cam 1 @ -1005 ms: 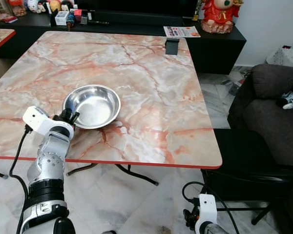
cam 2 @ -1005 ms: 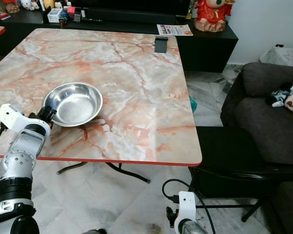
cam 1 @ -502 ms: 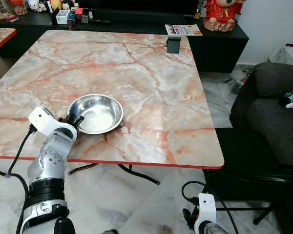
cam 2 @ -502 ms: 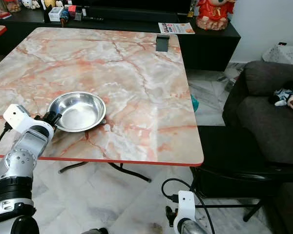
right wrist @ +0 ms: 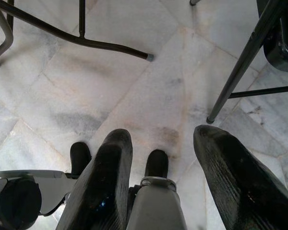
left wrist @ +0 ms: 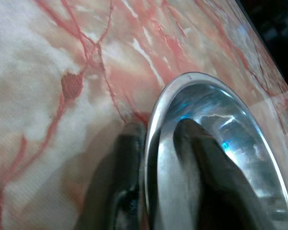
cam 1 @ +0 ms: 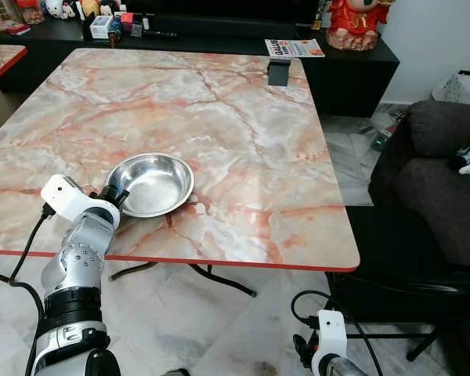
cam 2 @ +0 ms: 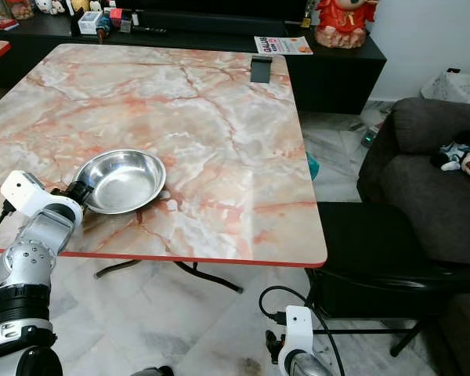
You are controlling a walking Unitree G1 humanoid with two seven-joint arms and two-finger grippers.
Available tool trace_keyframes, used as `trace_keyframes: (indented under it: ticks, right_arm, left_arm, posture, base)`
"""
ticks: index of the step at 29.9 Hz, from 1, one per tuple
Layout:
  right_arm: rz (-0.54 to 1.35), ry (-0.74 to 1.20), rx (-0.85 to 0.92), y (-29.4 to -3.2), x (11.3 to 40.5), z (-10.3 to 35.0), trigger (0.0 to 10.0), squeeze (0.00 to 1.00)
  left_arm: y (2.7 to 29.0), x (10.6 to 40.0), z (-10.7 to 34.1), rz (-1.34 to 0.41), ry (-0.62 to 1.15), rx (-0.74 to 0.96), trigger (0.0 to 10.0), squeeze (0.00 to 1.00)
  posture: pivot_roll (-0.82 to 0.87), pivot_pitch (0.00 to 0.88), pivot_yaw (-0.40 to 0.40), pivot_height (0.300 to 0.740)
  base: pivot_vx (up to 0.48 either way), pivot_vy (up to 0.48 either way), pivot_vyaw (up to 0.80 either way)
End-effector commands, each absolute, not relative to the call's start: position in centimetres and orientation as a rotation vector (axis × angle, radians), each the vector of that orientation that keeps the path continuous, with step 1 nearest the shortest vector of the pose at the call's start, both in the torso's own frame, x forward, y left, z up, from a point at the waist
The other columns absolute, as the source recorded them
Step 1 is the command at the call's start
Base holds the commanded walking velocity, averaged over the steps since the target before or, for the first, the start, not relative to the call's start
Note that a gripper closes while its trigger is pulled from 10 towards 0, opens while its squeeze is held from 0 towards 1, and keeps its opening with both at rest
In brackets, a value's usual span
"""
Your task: Setting the table
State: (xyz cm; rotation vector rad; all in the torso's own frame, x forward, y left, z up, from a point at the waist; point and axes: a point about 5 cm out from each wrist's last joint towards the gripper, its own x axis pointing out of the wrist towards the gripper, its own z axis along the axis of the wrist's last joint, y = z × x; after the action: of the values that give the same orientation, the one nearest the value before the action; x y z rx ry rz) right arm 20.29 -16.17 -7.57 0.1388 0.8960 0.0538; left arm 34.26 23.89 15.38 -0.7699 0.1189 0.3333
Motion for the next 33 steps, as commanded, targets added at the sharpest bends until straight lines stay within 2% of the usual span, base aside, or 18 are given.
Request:
trace_keyframes:
  ticks: [1, 10, 11, 14, 19, 20, 21, 22, 24, 29, 31, 33]
  right_arm:
    - [0.042, 0.902, 0.143, -16.4, 20.2, -7.6, 10.0, 0.00]
    - [0.045, 0.899, 0.143, -16.4, 20.3, -7.6, 10.0, 0.00]
    - [0.046, 0.900, 0.142, -16.3, 20.3, -7.6, 10.0, 0.00]
    - [0.047, 0.900, 0.142, -16.3, 20.3, -7.6, 10.0, 0.00]
    - [0.048, 0.895, 0.144, -16.2, 20.4, -7.5, 10.0, 0.00]
    - [0.047, 0.895, 0.145, -16.2, 20.4, -7.5, 10.0, 0.00]
    - [0.047, 0.894, 0.146, -16.1, 20.4, -7.5, 10.0, 0.00]
    - [0.047, 0.894, 0.146, -16.1, 20.4, -7.5, 10.0, 0.00]
    - [0.048, 0.895, 0.146, -16.1, 20.4, -7.5, 10.0, 0.00]
    - [0.050, 0.897, 0.146, -16.0, 20.3, -7.6, 10.0, 0.00]
    - [0.049, 0.899, 0.146, -15.9, 20.2, -7.6, 10.0, 0.00]
    - [0.048, 0.899, 0.149, -15.8, 20.2, -7.7, 10.0, 0.00]
  left_arm:
    - [24.4, 34.1, 15.6, 0.358, 0.115, -0.754, 10.0, 1.00]
    - [25.2, 33.9, 16.4, 0.386, 0.082, -0.704, 10.0, 1.00]
    - [25.7, 33.8, 17.0, 0.390, 0.049, -0.588, 10.0, 0.00]
    - [26.3, 33.7, 17.6, 0.385, 0.009, -0.469, 10.0, 0.00]
    - [27.3, 33.2, 19.7, 0.379, -0.111, -0.400, 10.0, 0.00]
    - [27.7, 33.1, 20.2, 0.392, -0.134, -0.346, 10.0, 0.00]
    - [28.9, 32.6, 20.8, 0.443, -0.150, -0.166, 10.0, 0.00]
    - [28.9, 32.6, 20.8, 0.443, -0.150, -0.166, 10.0, 0.00]
    - [31.0, 31.8, 20.7, 0.527, -0.117, 0.102, 10.0, 0.00]
    - [32.9, 30.7, 20.7, 0.613, -0.111, 0.214, 10.0, 0.00]
    - [34.8, 29.7, 20.5, 0.683, -0.049, 0.394, 10.0, 0.00]
    - [36.6, 28.5, 19.8, 0.751, 0.013, 0.492, 10.0, 0.00]
  posture:
    - [0.10, 0.126, -0.050, 0.731]
    - [0.11, 0.123, -0.051, 0.731]
    - [0.11, 0.122, -0.052, 0.731]
    - [0.11, 0.122, -0.052, 0.731]
    - [0.11, 0.122, -0.051, 0.731]
    - [0.11, 0.122, -0.052, 0.731]
    - [0.11, 0.123, -0.050, 0.731]
    - [0.11, 0.123, -0.050, 0.731]
    - [0.12, 0.127, -0.049, 0.731]
    - [0.12, 0.128, -0.049, 0.731]
    - [0.13, 0.131, -0.043, 0.731]
    - [0.13, 0.131, -0.040, 0.731]
  base:
    - [0.000, 0.000, 0.00]
    - [0.000, 0.000, 0.00]
    - [0.000, 0.000, 0.00]
    - [0.000, 0.000, 0.00]
    - [0.000, 0.000, 0.00]
    - [0.000, 0.000, 0.00]
    - [0.000, 0.000, 0.00]
    - [0.000, 0.000, 0.00]
    - [0.000, 0.000, 0.00]
    - [0.000, 0.000, 0.00]
    - [0.000, 0.000, 0.00]
    - [0.000, 0.000, 0.00]
